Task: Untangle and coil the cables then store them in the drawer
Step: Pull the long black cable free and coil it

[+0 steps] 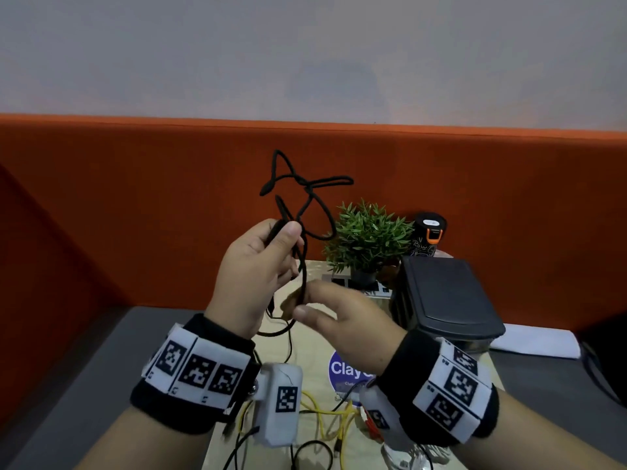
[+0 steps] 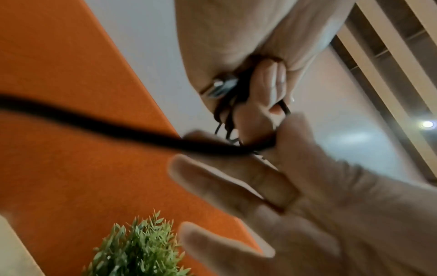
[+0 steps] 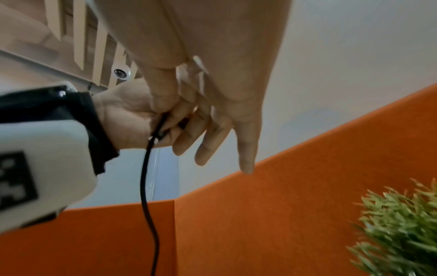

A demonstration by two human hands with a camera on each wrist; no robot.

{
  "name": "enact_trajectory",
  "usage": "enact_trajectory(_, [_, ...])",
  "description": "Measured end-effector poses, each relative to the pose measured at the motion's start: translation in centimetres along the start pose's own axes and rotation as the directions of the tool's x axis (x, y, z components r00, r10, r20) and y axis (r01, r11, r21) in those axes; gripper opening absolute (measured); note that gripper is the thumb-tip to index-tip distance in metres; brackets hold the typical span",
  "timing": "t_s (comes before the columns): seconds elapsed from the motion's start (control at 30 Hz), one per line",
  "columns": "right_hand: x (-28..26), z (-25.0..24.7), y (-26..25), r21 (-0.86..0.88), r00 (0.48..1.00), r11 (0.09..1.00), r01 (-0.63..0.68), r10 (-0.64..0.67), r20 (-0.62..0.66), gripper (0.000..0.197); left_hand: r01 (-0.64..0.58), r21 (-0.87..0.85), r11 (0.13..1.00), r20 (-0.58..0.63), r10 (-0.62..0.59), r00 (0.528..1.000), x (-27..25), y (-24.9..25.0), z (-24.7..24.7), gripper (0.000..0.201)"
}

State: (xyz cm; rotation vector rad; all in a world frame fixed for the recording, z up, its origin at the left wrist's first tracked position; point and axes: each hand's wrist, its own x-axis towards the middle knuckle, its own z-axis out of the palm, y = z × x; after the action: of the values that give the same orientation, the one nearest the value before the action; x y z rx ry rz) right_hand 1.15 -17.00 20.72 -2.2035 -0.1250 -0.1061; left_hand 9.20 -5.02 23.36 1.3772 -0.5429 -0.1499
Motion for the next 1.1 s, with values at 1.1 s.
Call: enact_trajectory(1.1, [-0.8, -5.9, 3.6, -0.173, 0.996, 0.981, -0.086, 0.084, -0.015, 0.031, -0.284, 0.709, 0.646, 0.031, 0.374, 0.927, 0.9, 1.2, -2.6, 0.032])
